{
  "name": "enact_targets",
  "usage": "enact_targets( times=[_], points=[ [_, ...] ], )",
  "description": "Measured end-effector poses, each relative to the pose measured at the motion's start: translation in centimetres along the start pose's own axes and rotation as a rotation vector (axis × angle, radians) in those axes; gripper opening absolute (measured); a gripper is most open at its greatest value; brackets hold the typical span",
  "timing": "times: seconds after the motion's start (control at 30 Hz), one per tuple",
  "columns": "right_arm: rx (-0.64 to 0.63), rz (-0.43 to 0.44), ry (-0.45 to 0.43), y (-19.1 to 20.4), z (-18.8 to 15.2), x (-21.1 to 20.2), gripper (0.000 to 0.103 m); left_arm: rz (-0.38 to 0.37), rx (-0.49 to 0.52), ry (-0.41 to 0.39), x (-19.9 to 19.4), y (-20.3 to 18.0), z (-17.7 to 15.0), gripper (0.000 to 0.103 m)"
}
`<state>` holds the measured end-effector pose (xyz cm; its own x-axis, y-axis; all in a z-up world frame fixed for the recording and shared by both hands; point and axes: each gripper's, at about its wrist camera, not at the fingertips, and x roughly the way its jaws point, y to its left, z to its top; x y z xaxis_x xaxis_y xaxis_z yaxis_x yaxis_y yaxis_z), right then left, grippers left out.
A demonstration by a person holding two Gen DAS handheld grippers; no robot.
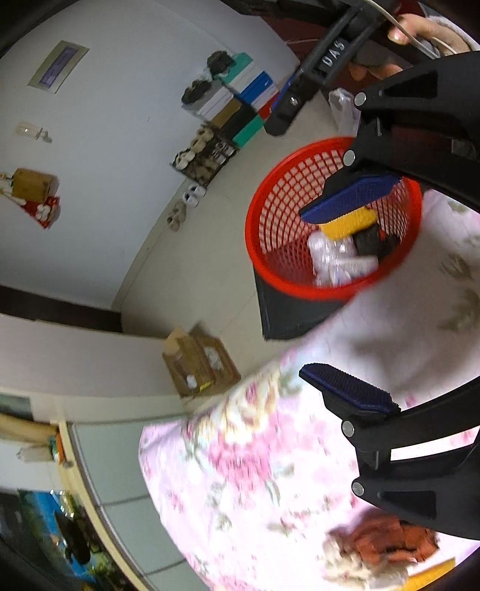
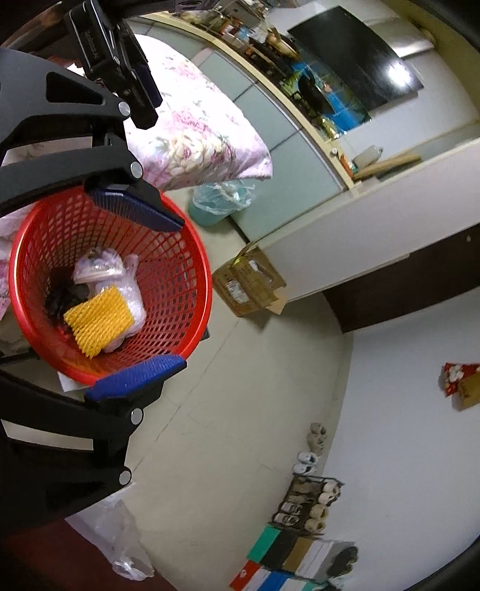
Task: Collect trash
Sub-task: 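Move both open grippers back over the remaining trash on the quilt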
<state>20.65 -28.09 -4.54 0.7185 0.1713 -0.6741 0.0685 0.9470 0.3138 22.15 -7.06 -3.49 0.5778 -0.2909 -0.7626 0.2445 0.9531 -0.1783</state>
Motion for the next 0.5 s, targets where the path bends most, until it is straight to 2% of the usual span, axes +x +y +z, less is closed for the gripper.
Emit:
enact_targets(
  times=[0.1, 0.27, 0.5],
  points=[
    [-0.048, 0.019, -0.037, 1.2, -0.2, -0.6, 0.075, 0.034, -0.019, -0.015, -1.1, 1.3, -0.5, 0.076],
    [-0.103, 0.049, -0.085, 3.2, -0.5, -1.1, 0.078, 0.071, -0.053, -0.020, -2.5, 3.4, -1.7, 0.076],
    [-0.139, 0.116, -0.044, 5.8, -1.2, -0.5, 0.078, 0.115, -0.088, -0.024, -3.8, 5.0, -3.6, 0.076]
  ],
)
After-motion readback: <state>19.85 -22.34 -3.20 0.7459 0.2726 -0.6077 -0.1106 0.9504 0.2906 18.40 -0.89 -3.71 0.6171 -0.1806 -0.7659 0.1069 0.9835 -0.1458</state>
